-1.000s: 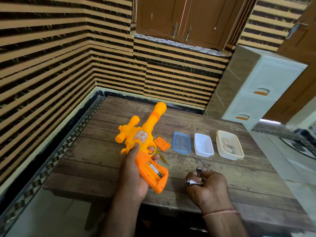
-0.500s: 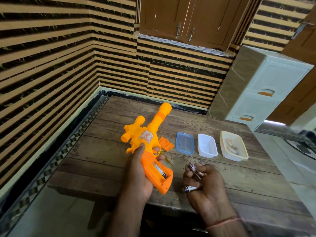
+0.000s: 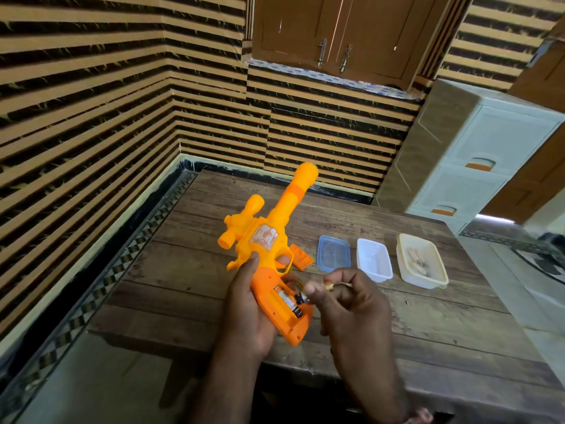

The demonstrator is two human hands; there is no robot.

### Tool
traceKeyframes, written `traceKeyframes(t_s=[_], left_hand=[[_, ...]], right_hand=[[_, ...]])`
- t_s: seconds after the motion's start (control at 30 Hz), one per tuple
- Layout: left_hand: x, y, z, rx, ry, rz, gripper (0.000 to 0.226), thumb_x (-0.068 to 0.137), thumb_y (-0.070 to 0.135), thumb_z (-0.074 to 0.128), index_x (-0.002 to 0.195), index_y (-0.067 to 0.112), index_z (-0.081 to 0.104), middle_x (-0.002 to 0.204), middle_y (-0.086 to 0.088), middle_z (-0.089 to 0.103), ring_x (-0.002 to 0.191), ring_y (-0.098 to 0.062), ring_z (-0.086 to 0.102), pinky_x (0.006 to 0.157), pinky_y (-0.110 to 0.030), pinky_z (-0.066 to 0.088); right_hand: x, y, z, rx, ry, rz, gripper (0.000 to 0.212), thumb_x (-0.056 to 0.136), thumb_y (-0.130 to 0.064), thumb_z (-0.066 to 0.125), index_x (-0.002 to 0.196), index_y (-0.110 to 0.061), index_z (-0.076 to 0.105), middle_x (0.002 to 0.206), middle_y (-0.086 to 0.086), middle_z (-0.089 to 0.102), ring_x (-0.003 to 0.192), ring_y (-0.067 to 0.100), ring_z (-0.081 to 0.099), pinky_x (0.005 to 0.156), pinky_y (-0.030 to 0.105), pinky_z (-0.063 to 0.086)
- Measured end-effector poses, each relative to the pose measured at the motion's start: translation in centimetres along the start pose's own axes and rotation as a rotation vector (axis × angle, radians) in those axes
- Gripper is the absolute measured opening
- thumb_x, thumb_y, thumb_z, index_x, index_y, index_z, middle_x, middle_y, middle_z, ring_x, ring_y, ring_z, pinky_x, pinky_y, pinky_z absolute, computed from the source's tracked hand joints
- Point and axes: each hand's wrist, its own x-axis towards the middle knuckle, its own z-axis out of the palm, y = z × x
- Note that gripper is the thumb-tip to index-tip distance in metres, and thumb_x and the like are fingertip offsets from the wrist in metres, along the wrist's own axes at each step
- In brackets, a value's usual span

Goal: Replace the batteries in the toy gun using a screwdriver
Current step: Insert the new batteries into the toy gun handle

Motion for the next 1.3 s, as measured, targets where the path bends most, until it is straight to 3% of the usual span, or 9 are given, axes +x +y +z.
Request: traceKeyframes(t_s=[0.17, 0.4, 0.57, 0.7, 0.9, 1.0, 1.07, 1.17, 1.3], left_hand=[[-0.3, 0.2, 0.1, -0.017, -0.101, -0.01, 0.051, 0.097, 0.043, 0.043, 0.075, 0.016, 0.081, 0.076, -0.009, 0.071, 0.063, -0.017, 0.065, 0.055, -0.031, 0.056], [-0.3, 0.1, 0.1, -0.031, -0.072, -0.041, 0.046, 0.094, 0.046, 0.049, 0.101, 0.006, 0.069, 0.08, -0.014, 0.068, 0.063, -0.018, 0.063, 0.052, -0.026, 0.052], [0.3, 0.2, -0.4, -0.075, 0.01, -0.034, 0.046, 0.096, 0.044, 0.051, 0.121, 0.007, 0.063, 0.097, -0.011, 0.07, 0.072, -0.02, 0.066, 0.053, -0.03, 0.055], [0.4, 0.1, -0.4, -0.067, 0.025, -0.05, 0.044, 0.096, 0.043, 0.049, 0.09, 0.009, 0.076, 0.082, -0.011, 0.073, 0.067, -0.02, 0.067, 0.053, -0.028, 0.056], [-0.3, -0.8, 0.5, -0.056, -0.094, -0.119, 0.051, 0.098, 0.041, 0.043, 0.077, 0.007, 0.075, 0.058, -0.009, 0.063, 0.045, -0.017, 0.059, 0.045, -0.024, 0.046], [-0.4, -1.3, 0.9, -0.071, -0.149, -0.139, 0.054, 0.1, 0.035, 0.041, 0.074, 0.007, 0.079, 0.072, -0.013, 0.071, 0.059, -0.021, 0.07, 0.05, -0.026, 0.055], [-0.4, -1.1, 0.9, -0.063, -0.141, -0.142, 0.051, 0.1, 0.038, 0.041, 0.087, 0.007, 0.08, 0.091, -0.018, 0.074, 0.076, -0.027, 0.073, 0.063, -0.035, 0.059], [0.0, -0.9, 0.6, -0.063, -0.074, -0.108, 0.043, 0.096, 0.04, 0.047, 0.112, 0.006, 0.069, 0.098, -0.017, 0.07, 0.078, -0.027, 0.069, 0.071, -0.037, 0.053], [0.3, -0.9, 0.3, -0.052, -0.024, -0.076, 0.04, 0.095, 0.039, 0.051, 0.113, 0.006, 0.065, 0.095, -0.015, 0.07, 0.07, -0.024, 0.067, 0.07, -0.036, 0.049]], right_hand=[[-1.4, 2.2, -0.1, -0.238, -0.051, -0.198, 0.024, 0.067, -0.029, 0.084, 0.074, -0.023, 0.063, 0.056, -0.002, 0.055, 0.048, 0.002, 0.046, 0.046, 0.02, 0.04], [-1.6, 3.9, -0.2, -0.804, -0.106, -0.536, 0.023, 0.081, -0.054, 0.059, 0.086, -0.033, 0.051, 0.074, -0.014, 0.052, 0.062, 0.002, 0.049, 0.051, 0.023, 0.04], [-0.9, 2.4, -0.4, -0.845, -0.283, -0.438, 0.021, 0.079, -0.042, 0.062, 0.098, -0.034, 0.066, 0.083, -0.013, 0.061, 0.069, 0.01, 0.061, 0.055, 0.023, 0.047], [-0.2, 1.0, -0.8, -0.921, -0.452, -0.401, 0.028, 0.081, -0.027, 0.055, 0.103, -0.032, 0.072, 0.089, -0.006, 0.064, 0.077, 0.014, 0.062, 0.064, 0.032, 0.052], [1.7, 0.2, 0.6, -0.944, -0.405, -0.254, 0.005, 0.075, -0.019, 0.063, 0.075, -0.021, 0.067, 0.08, -0.005, 0.065, 0.075, 0.012, 0.062, 0.069, 0.032, 0.05], [2.7, -0.1, 1.2, -0.999, -0.323, -0.189, 0.021, 0.069, -0.022, 0.077, 0.074, -0.021, 0.056, 0.078, -0.006, 0.061, 0.071, 0.011, 0.058, 0.065, 0.032, 0.049], [2.7, -0.6, 1.3, -0.816, -0.234, -0.088, 0.023, 0.069, -0.013, 0.079, 0.073, -0.019, 0.057, 0.069, -0.003, 0.06, 0.061, 0.012, 0.058, 0.059, 0.034, 0.05], [3.0, -1.5, 0.1, -0.098, -0.002, 0.298, 0.015, 0.083, 0.004, 0.061, 0.077, -0.009, 0.058, 0.062, 0.012, 0.053, 0.041, 0.014, 0.05, 0.038, 0.028, 0.04], [3.8, -2.0, -1.5, 0.686, 0.241, 0.691, 0.034, 0.072, 0.015, 0.027, 0.086, -0.01, 0.046, 0.074, 0.006, 0.037, 0.054, 0.012, 0.03, 0.054, 0.021, 0.029]])
